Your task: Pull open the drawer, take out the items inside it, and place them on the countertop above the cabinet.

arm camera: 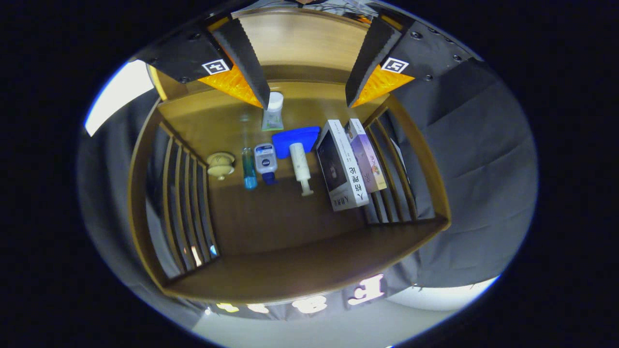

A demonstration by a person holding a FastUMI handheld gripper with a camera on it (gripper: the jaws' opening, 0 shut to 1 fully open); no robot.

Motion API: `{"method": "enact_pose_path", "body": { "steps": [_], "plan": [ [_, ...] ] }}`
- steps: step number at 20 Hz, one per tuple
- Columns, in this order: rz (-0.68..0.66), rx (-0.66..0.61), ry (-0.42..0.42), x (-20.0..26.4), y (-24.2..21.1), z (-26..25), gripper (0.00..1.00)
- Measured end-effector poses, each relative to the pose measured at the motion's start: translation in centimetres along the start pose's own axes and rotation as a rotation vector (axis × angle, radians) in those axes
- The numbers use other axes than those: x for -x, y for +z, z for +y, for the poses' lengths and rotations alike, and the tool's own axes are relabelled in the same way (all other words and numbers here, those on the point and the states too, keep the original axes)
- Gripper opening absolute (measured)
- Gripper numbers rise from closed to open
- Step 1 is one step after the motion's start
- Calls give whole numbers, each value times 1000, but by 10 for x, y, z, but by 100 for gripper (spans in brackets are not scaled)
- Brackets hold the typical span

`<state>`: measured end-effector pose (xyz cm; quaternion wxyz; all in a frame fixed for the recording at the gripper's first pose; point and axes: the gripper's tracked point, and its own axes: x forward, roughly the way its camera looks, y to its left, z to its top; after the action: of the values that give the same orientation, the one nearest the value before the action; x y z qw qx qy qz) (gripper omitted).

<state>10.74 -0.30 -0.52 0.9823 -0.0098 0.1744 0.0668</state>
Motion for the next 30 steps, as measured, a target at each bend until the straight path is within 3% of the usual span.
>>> {"method": "enact_pose_path", "body": {
  "steps": [3, 9, 16, 24, 30],
  "plan": [
    [-50, 48, -26, 23, -29, 9, 98],
    [-28, 66, -32, 52, -97, 27, 98],
    [-57, 3, -100, 82, -146, 30, 98],
    [-40, -16, -178, 75, -195, 9, 98],
    [-45, 45, -231, 65, -209, -4, 98]
  ]
}}
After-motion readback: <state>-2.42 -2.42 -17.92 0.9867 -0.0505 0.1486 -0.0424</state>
